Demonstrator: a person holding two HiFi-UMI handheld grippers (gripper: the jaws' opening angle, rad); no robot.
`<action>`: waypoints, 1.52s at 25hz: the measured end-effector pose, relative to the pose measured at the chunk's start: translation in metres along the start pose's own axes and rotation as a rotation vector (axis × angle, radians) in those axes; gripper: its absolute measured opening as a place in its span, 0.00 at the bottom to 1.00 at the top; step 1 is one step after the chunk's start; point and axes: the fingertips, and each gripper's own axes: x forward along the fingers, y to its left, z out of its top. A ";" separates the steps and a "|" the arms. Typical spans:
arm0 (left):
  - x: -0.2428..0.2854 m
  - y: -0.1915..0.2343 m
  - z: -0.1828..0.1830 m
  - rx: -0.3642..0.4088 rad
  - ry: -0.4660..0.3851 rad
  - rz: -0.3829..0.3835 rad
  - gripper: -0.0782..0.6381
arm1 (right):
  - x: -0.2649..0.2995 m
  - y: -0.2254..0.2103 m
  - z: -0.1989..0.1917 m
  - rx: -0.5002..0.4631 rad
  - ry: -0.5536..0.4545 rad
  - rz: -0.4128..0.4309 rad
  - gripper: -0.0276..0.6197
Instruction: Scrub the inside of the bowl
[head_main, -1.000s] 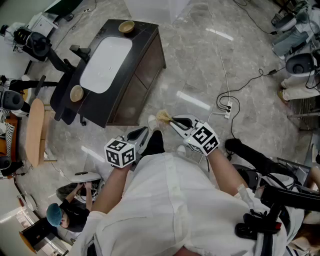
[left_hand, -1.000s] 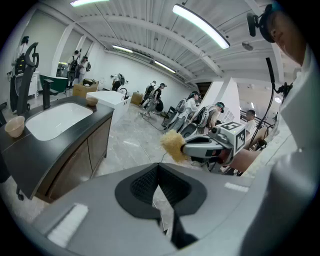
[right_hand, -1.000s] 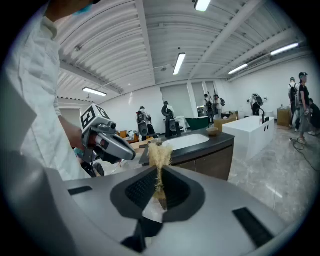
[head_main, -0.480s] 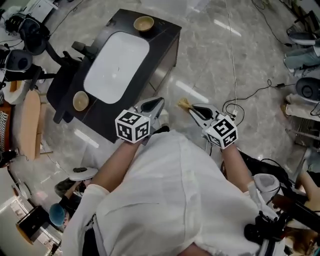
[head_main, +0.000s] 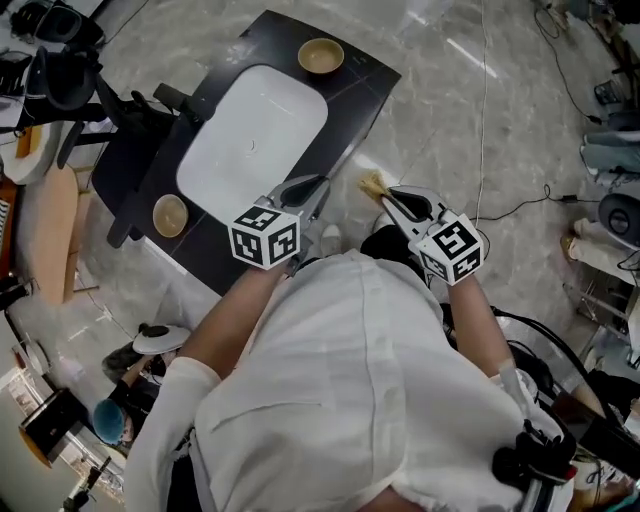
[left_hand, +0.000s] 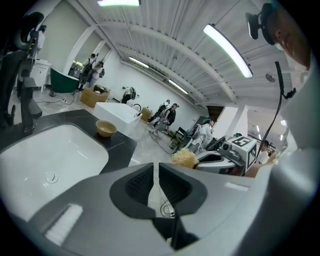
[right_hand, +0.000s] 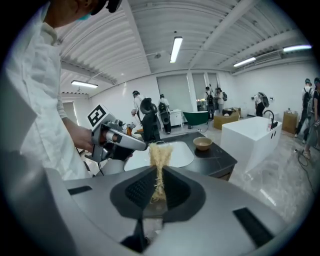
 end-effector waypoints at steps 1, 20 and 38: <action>0.003 0.008 0.006 -0.021 -0.010 0.010 0.13 | 0.006 -0.009 0.005 -0.005 0.001 0.007 0.09; 0.120 0.170 0.109 -0.426 -0.177 0.413 0.20 | 0.113 -0.215 0.101 -0.229 0.098 0.418 0.09; 0.181 0.298 0.103 -0.718 -0.153 0.581 0.31 | 0.160 -0.281 0.102 -0.247 0.176 0.583 0.09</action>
